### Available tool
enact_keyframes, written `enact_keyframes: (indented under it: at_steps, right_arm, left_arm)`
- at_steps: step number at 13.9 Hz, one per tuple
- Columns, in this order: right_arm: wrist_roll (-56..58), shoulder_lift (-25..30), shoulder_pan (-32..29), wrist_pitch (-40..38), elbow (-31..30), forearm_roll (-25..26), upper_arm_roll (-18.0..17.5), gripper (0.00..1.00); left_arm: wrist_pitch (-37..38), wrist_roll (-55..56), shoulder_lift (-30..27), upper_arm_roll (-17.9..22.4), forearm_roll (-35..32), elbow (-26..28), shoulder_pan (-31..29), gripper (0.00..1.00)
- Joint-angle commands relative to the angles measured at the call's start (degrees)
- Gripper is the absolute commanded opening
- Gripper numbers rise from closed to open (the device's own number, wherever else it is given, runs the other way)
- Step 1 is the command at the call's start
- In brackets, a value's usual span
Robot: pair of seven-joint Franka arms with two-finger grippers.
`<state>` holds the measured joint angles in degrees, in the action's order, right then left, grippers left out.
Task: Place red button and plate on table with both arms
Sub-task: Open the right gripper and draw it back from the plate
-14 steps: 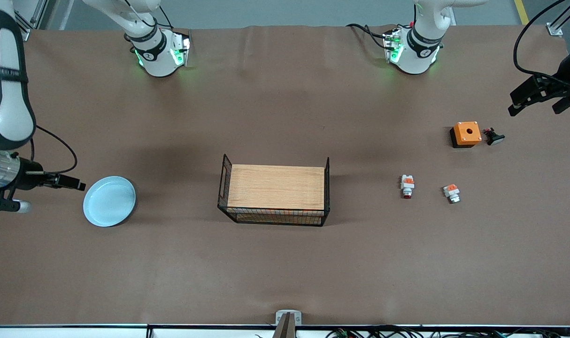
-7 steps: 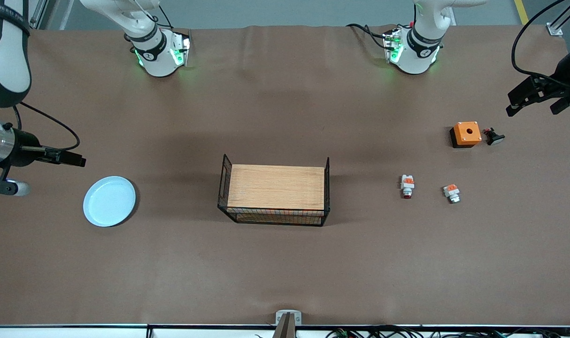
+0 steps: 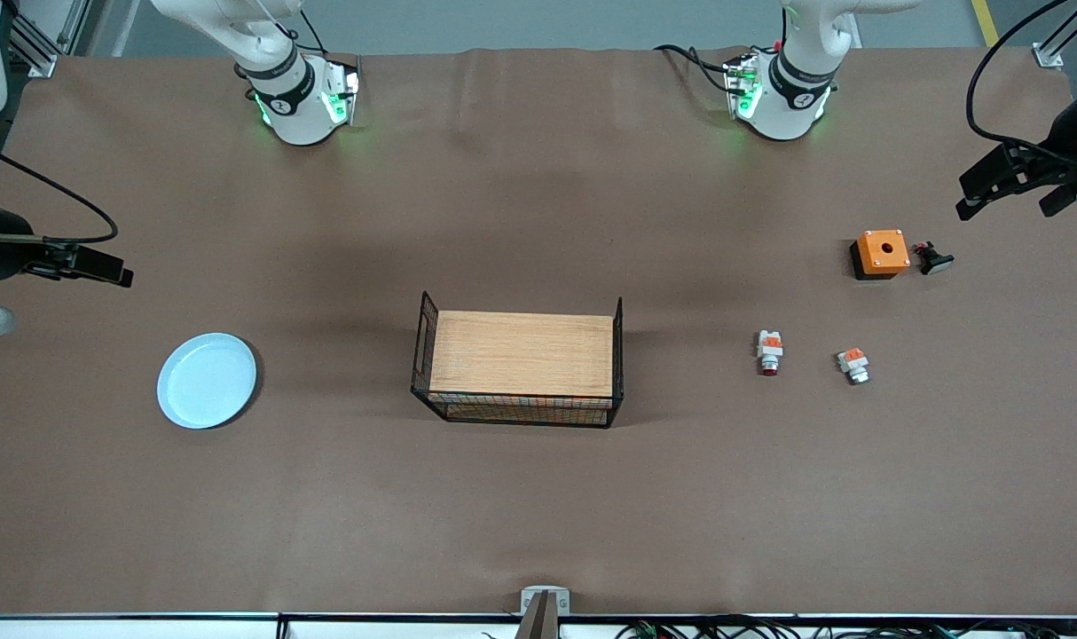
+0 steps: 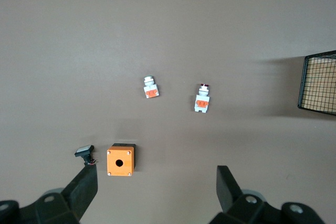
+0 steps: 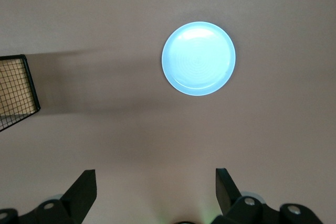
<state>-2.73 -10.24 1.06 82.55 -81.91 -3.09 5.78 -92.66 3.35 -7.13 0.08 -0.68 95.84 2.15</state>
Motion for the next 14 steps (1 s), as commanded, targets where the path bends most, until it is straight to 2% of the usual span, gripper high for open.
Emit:
enact_keyframes:
  at_steps: [1, 10, 14]
  right_arm:
    - [1.1, 1.9, -1.2, -1.2, -0.8, 1.1, -0.5, 1.00]
    - [0.5, 2.9, -1.1, -2.5, -0.2, 2.1, -0.5, 1.00]
    - [0.3, 2.3, -1.2, -2.5, 3.7, 3.3, -0.6, 1.00]
  left_arm:
    - [1.2, 0.3, 0.5, -0.1, 0.9, -1.4, 0.1, 1.00]
    - [1.2, 0.2, 0.5, -0.1, 0.9, -1.6, 0.2, 1.00]
    - [1.2, 0.2, 0.5, -0.1, 0.9, -1.6, 0.2, 1.00]
